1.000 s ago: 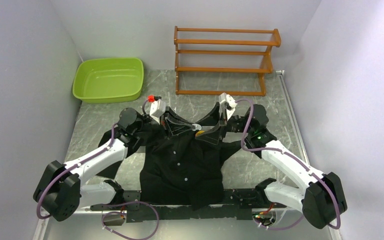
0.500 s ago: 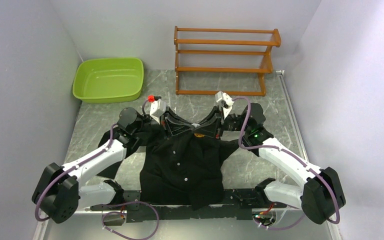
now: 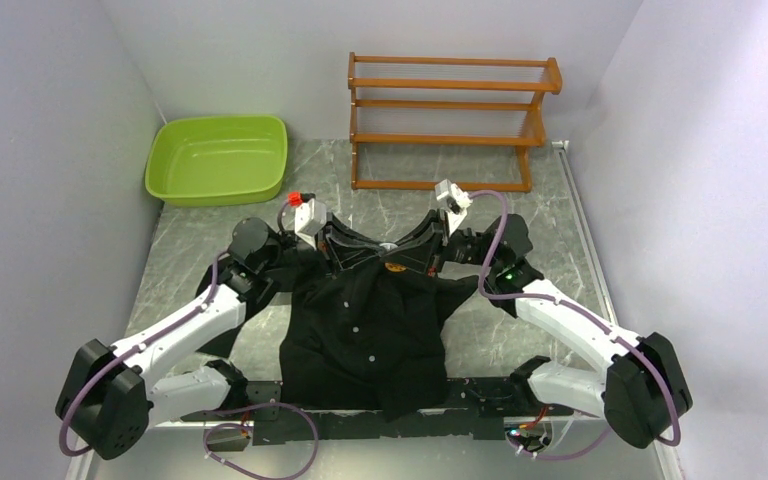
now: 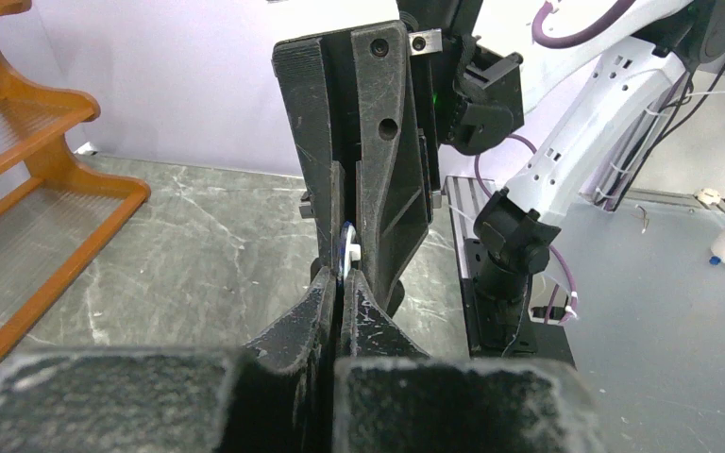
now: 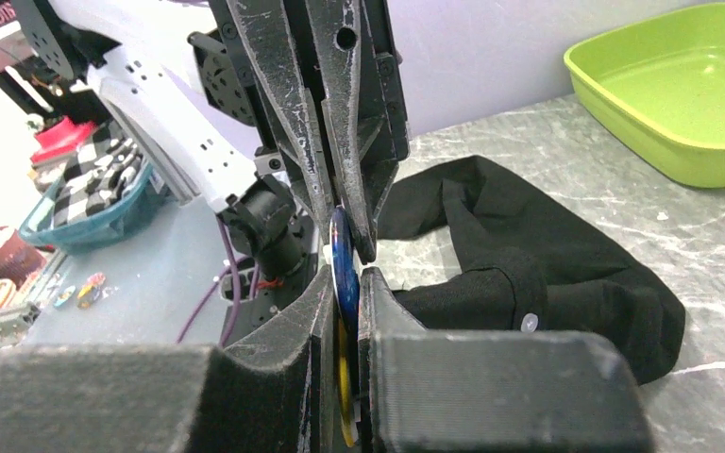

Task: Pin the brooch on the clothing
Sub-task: Pin the brooch to the clothes.

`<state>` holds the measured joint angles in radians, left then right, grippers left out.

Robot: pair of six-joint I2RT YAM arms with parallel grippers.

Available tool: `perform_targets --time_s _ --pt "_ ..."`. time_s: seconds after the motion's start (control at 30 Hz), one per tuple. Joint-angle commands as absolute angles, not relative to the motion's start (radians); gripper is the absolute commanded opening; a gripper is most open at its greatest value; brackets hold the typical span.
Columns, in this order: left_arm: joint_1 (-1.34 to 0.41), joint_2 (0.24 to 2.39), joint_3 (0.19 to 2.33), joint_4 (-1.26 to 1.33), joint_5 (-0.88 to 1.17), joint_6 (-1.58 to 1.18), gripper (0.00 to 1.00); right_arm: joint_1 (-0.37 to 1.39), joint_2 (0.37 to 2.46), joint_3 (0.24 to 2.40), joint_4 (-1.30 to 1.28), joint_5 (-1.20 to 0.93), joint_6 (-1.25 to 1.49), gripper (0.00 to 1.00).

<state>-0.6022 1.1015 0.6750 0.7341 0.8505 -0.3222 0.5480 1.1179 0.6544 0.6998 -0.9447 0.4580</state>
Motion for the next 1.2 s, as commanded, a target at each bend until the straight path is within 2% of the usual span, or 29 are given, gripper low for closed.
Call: perform_targets --time_s 0.0,0.07,0.1,0.5,0.67,0.87,0.97,1.17 --pt "-0.603 1.044 0.664 0.783 0.842 -0.305 0.03 0.532 1.114 0.631 0.901 -0.869 0.595 0.04" --pt "-0.603 1.037 0.654 0.794 0.830 -0.302 0.03 0.532 1.126 0.627 0.947 -0.867 0.633 0.06" --pt "-0.603 1.033 0.650 0.798 0.827 -0.303 0.03 0.533 1.134 0.642 0.921 -0.863 0.636 0.02" --pt "-0.604 0.999 0.642 0.788 0.829 -0.290 0.03 0.531 1.150 0.800 0.467 -0.791 0.515 0.00" --pt "-0.604 0.988 0.623 0.828 0.818 -0.299 0.03 0.526 1.121 0.759 0.536 -0.744 0.578 0.00" --pt "-0.604 0.950 0.572 0.878 0.788 -0.293 0.02 0.511 1.136 0.799 0.469 -0.737 0.607 0.00" --pt "-0.606 0.942 0.564 0.865 0.777 -0.295 0.03 0.503 1.118 0.764 0.543 -0.737 0.649 0.00" --pt "-0.606 0.952 0.504 1.007 0.754 -0.332 0.03 0.480 1.121 0.736 0.648 -0.756 0.740 0.00"
